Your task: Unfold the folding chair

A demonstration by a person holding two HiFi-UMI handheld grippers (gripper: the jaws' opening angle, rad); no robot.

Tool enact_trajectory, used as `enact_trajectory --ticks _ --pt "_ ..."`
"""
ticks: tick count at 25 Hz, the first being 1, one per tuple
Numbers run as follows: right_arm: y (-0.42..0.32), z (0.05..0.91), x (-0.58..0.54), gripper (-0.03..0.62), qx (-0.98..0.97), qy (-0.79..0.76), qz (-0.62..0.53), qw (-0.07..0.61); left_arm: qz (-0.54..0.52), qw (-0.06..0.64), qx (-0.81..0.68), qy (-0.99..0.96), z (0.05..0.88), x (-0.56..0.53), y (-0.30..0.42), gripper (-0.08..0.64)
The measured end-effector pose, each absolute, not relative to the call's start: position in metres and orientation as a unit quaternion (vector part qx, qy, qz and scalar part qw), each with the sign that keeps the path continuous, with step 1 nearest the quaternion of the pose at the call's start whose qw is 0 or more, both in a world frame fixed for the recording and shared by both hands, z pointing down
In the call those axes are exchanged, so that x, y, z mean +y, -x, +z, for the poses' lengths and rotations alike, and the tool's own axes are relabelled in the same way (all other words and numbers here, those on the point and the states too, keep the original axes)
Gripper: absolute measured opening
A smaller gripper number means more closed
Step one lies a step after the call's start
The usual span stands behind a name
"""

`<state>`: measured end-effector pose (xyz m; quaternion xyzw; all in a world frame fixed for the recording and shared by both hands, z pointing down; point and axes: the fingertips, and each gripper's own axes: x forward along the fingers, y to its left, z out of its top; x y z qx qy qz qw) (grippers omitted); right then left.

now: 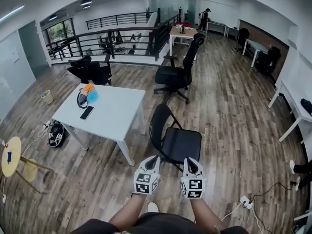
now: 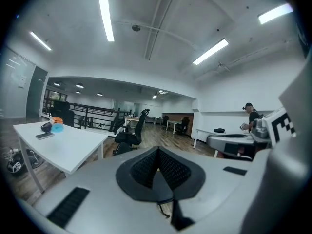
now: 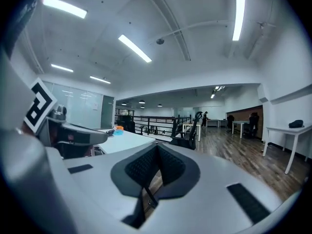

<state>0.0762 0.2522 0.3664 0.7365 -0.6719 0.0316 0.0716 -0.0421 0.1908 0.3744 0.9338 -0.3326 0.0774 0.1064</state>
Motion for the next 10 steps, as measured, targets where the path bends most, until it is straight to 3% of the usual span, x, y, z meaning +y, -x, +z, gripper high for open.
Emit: enact_trajectory --ticks 10 --pt "-0.082 0.352 0.291 0.014 -0.68 -0.729 -0.004 0.075 0.072 0.124 -0.355 -0.924 0.379 0.235 0.039 0.005"
